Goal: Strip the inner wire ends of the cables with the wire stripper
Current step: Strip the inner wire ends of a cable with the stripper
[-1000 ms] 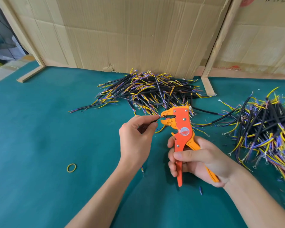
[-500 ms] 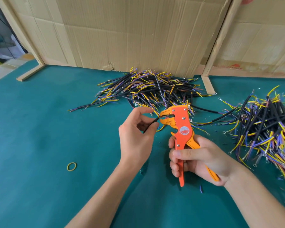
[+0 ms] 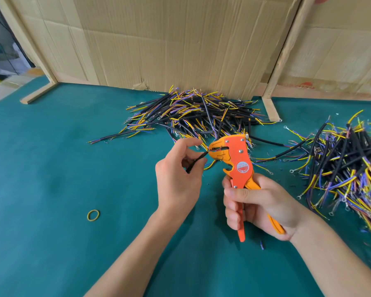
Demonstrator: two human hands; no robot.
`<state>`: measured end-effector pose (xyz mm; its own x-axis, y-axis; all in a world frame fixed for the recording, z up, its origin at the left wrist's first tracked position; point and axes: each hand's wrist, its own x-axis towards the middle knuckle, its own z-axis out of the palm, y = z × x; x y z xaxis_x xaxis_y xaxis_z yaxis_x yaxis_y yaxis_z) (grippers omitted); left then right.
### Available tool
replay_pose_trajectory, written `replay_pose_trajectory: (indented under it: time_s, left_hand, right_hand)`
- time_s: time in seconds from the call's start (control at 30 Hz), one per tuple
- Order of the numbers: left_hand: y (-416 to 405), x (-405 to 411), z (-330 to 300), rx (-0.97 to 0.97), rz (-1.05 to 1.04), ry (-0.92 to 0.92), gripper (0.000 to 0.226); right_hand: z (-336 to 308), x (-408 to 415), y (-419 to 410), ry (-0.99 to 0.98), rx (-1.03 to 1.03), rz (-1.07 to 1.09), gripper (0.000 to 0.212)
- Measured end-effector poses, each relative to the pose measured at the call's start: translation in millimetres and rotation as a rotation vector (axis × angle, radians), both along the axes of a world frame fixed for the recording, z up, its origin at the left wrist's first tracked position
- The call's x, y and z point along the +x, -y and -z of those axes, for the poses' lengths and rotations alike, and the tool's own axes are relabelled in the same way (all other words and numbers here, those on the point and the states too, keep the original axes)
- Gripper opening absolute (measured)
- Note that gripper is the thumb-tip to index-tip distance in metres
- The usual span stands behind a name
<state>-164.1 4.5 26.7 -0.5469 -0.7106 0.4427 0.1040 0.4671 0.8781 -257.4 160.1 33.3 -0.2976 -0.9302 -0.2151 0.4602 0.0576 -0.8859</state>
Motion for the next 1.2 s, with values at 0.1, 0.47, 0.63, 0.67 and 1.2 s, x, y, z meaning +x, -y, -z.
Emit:
replay_pose_trajectory:
  time_s: [0.1, 0.47, 0.63, 0.67, 1.2]
  left_hand:
    - [0, 0, 0, 0.004, -0.001, -0.002, 0.034]
    - [-1, 0, 0, -0.016, -0.005, 0.011, 0.034]
    - [2, 0, -1, 0.013, 0.005, 0.011, 0.033]
    - [2, 0, -1, 0.022, 0.015, 0.018, 0.031]
    - [-19, -2, -26, 0.3, 0.27, 0.044, 0.01]
  right_hand:
    - [-1, 1, 1, -0.009, 0.002, 0.005, 0.018]
    - [0, 5, 2, -0.073, 0.061, 0.079, 0.034]
    - [-1, 2, 3, -0.101, 0.06, 0.14, 0.055]
    - [-2, 2, 1, -0.079, 0.039, 0.12, 0.051]
    - [4, -2, 0, 0.208, -0.053, 0.22, 0.037]
